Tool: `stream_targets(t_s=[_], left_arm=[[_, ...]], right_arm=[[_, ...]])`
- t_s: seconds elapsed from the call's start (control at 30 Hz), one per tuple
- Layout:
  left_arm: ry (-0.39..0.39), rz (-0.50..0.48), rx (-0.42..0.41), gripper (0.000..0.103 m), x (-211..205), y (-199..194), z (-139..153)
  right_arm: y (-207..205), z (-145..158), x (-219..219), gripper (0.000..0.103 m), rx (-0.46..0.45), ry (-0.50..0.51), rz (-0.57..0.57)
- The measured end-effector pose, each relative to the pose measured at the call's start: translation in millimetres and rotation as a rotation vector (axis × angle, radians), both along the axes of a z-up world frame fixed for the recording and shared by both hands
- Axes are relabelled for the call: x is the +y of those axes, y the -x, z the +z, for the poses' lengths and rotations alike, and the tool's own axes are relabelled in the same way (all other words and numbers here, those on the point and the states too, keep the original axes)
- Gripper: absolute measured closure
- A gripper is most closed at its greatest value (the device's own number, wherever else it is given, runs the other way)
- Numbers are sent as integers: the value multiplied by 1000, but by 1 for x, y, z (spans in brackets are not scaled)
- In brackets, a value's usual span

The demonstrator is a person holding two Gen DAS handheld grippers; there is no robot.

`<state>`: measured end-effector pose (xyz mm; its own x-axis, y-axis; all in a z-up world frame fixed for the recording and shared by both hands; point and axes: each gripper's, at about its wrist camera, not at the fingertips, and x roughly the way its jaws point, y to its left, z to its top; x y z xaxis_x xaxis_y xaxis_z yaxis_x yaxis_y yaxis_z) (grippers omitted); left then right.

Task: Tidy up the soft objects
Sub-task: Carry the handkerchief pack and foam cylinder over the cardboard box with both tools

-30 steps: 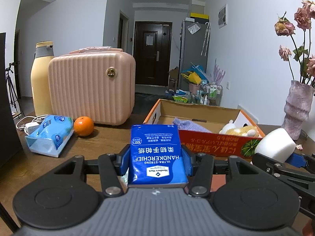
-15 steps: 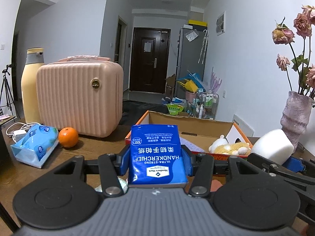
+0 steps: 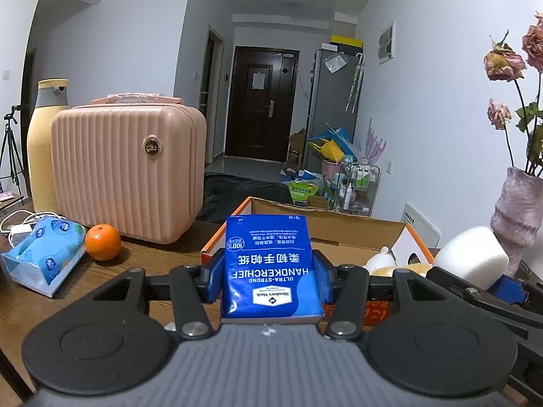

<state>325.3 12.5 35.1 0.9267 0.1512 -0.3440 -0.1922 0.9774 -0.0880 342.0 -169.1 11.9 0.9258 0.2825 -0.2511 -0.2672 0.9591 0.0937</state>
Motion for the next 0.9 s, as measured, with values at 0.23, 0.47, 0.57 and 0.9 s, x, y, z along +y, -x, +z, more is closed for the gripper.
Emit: stream_targets(t_s=[0.23,0.47,0.57,0.9], left_arm=[[16,6,7,50,2,-22,0],[22,9,4,50,2,-41,0],[34,4,6,50,3,-50,1],[53,-8,0,50,6,-81,5]], right_arm=[[-23,-1,-1,47,12,0,-14],[-44,1,-2,47,15,3,-25],[-54,2,-2,47,9,14,-27],[-82,3,6,47,2,43,-17]])
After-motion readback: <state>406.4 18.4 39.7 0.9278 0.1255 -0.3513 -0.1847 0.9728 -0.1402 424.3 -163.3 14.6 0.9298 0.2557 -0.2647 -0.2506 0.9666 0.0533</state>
